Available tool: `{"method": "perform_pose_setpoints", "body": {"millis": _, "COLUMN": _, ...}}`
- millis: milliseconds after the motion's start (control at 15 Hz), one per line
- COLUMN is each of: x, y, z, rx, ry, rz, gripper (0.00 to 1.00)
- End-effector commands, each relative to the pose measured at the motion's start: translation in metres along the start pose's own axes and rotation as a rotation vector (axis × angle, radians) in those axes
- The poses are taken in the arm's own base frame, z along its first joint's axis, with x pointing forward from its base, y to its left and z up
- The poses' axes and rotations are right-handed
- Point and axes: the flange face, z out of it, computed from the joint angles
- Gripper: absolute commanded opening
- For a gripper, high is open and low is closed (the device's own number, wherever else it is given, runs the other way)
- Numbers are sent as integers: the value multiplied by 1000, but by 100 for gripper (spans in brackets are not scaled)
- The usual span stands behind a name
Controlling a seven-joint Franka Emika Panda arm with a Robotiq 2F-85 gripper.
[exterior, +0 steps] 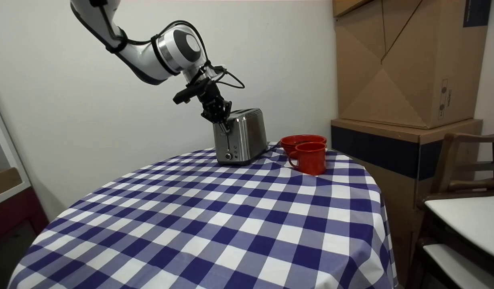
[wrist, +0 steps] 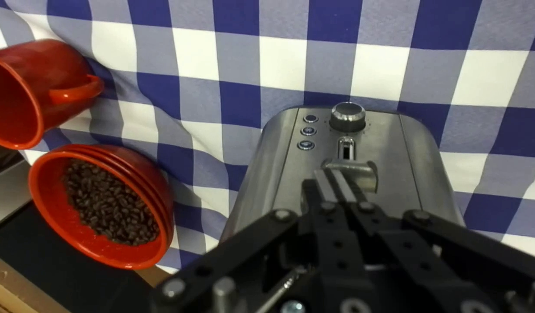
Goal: Turn on the toaster
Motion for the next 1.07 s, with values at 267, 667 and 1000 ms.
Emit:
{"method": "perform_pose_setpoints", "body": {"millis": 267, "x": 4, "y": -8, "z": 30, "rx": 12, "ry": -61, "rz": -34, "gripper": 0}}
{"method": "perform_pose_setpoints", "body": {"millis": 667, "x": -6, "y": -19, "z": 66, "rx": -16, "ry": -114, "rz": -57, "gripper": 0}}
{"method": "perform_pose_setpoints", "body": {"millis": 1000, "x": -10, "y": -25, "z": 82, "rx": -36, "ry": -141, "rz": -59, "gripper": 0}}
